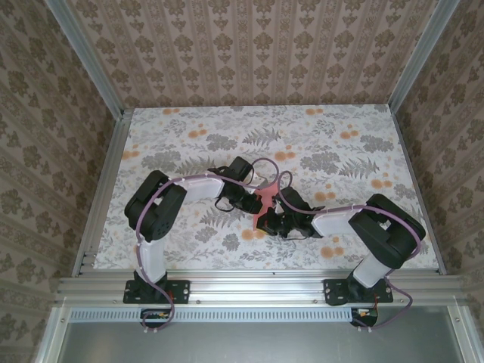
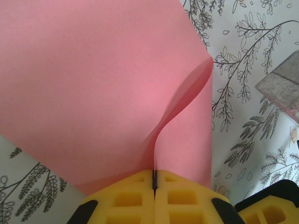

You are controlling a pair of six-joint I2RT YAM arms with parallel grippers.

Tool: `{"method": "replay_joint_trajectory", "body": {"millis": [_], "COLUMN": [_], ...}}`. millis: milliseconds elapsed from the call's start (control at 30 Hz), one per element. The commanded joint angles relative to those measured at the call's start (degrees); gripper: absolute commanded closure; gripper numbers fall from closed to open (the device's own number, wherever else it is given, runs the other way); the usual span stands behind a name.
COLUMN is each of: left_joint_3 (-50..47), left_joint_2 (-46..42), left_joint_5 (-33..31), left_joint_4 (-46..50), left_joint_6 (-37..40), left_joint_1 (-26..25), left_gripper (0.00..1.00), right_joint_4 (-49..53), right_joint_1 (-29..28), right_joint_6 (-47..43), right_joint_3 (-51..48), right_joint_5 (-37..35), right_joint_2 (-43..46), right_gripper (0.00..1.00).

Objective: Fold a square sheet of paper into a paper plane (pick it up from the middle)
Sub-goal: Third fold the triangle at the center of the table.

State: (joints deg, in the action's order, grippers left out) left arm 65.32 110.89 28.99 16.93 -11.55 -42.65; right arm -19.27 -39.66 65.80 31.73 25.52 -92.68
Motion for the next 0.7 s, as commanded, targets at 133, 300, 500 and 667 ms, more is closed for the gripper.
{"method": "replay_joint_trajectory", "body": {"millis": [133, 300, 500, 667], "left_joint_3": [-1.7, -1.7, -1.5, -1.0], "left_joint_2": [1.7, 1.5, 1.3, 1.4], "left_joint_5": [-1.7, -1.7, -1.7, -1.4], "left_joint_4": [2.3, 2.3, 2.7, 2.7], "left_joint_6": [0.7, 0.7, 0.8, 0.8], "left_joint_1": [0.0, 0.0, 0.0, -0.1], "left_gripper": [1.0, 1.0, 1.0, 1.0], "right_joint_4": [2.8, 7.3, 11.5, 13.7], "right_joint_1": [-0.4, -0.4, -0.4, -0.4], "right_joint_6": [-1.4, -2.5, -3.6, -4.7], "right_joint_3": [2.8, 3.0, 3.6, 5.2], "right_joint_5": [-1.4, -2.6, -3.9, -5.0], "right_joint_2": [-2.6, -1.5, 6.1, 7.1], "right_gripper": [1.0, 1.0, 1.0, 1.0]}}
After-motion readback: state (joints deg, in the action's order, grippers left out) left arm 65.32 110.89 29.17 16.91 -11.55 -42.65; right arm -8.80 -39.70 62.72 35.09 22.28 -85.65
